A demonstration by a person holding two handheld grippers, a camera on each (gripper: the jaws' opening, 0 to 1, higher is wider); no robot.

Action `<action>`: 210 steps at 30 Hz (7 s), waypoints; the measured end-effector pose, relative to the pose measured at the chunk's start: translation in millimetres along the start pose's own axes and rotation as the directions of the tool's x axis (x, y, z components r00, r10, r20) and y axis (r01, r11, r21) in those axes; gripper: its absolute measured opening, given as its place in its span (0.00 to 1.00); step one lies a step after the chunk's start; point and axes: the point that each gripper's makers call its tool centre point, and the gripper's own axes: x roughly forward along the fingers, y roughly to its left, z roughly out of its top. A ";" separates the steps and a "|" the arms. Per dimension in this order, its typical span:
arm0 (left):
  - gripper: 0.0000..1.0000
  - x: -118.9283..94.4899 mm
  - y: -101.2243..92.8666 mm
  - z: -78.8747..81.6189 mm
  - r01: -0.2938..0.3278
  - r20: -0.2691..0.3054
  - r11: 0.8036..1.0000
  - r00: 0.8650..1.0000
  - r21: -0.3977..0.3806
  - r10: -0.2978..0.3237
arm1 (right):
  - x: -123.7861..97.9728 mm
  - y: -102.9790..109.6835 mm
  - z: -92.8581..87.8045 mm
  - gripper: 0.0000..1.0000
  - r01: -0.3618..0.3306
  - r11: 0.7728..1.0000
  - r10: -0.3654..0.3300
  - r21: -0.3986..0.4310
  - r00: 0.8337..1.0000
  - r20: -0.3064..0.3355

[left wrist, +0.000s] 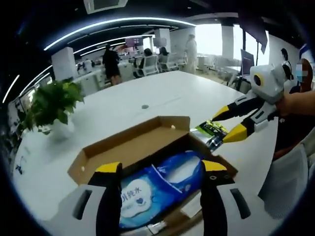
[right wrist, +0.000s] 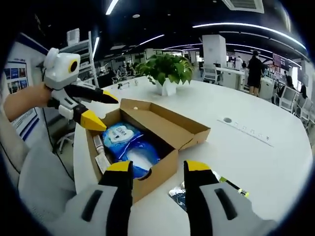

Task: Operate the shoe box by opening the lid, removing the specified soft item, and placing it in the target area until the item is outside and the box remains undamaged.

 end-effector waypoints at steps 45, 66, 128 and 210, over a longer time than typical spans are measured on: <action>0.16 -60.8 87.6 -118.3 -0.260 -0.149 0.928 0.962 -0.266 0.227 | 106.0 73.2 -8.4 0.23 -0.160 0.987 0.162 0.030 0.984 -0.068; 0.03 -58.9 96.1 -140.3 -0.298 -0.214 0.922 0.945 -0.248 0.248 | 135.3 77.6 -13.6 0.18 -0.162 0.983 0.170 0.081 0.980 -0.107; 0.19 -20.2 66.5 -95.9 -0.131 -0.207 0.985 0.973 -0.110 0.106 | 85.7 42.0 -23.9 0.00 -0.042 0.999 0.044 0.016 0.985 -0.168; 0.00 -2.7 -6.3 -32.5 0.064 -0.121 0.944 0.987 -0.325 -0.108 | 3.4 8.5 2.8 0.00 0.018 0.979 -0.015 0.204 1.000 -0.019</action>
